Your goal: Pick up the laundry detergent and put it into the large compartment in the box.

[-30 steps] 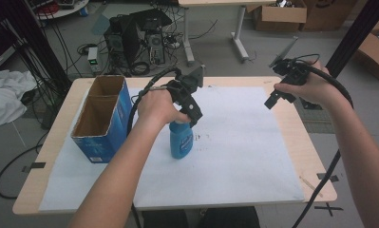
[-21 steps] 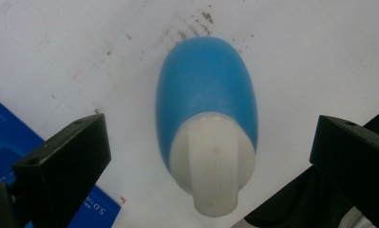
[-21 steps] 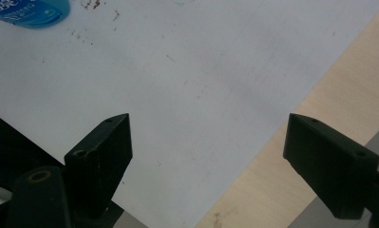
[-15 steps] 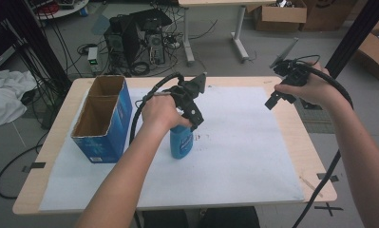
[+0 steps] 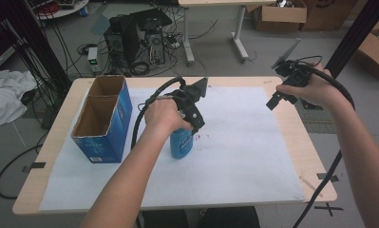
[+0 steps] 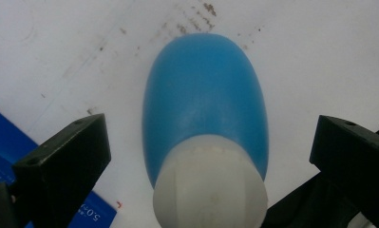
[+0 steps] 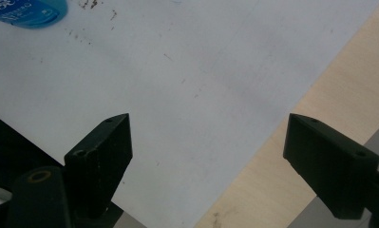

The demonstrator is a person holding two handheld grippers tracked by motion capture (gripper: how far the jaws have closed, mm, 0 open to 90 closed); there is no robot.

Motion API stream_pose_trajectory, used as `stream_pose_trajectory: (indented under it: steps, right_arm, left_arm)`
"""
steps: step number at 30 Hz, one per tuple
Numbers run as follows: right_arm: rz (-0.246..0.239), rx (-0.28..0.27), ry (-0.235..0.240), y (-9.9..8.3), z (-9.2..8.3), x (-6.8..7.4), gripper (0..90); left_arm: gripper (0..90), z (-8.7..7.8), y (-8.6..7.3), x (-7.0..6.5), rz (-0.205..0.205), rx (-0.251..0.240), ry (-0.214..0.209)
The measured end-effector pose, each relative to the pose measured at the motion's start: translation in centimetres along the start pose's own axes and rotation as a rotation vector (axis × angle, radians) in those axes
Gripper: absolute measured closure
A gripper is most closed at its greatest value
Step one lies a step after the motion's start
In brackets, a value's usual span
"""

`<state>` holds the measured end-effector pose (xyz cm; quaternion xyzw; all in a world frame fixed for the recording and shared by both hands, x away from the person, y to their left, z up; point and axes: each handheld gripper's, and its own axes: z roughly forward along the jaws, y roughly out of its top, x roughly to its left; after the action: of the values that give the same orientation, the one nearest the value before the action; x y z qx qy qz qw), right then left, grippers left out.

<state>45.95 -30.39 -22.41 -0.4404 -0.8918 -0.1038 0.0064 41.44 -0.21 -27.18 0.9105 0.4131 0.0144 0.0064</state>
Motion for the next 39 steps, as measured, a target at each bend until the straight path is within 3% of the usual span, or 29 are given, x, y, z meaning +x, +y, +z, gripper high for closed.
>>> stream_pose_trajectory:
  steps: [13,32,39]
  right_arm:
    - [-0.002,0.001,0.0,0.1,0.1,0.0,16.8]
    - [-0.003,0.0,0.0,0.1,0.2,0.1,16.7]
    - [0.002,-0.001,0.0,0.1,0.2,0.1,16.8]
  left_arm:
    - [1.4,0.9,0.0,0.0,0.003,0.018,0.005]
    - [14.9,1.2,-0.2,0.0,-0.006,0.018,0.009]
    - [15.8,1.3,-0.1,0.0,-0.001,0.023,0.014]
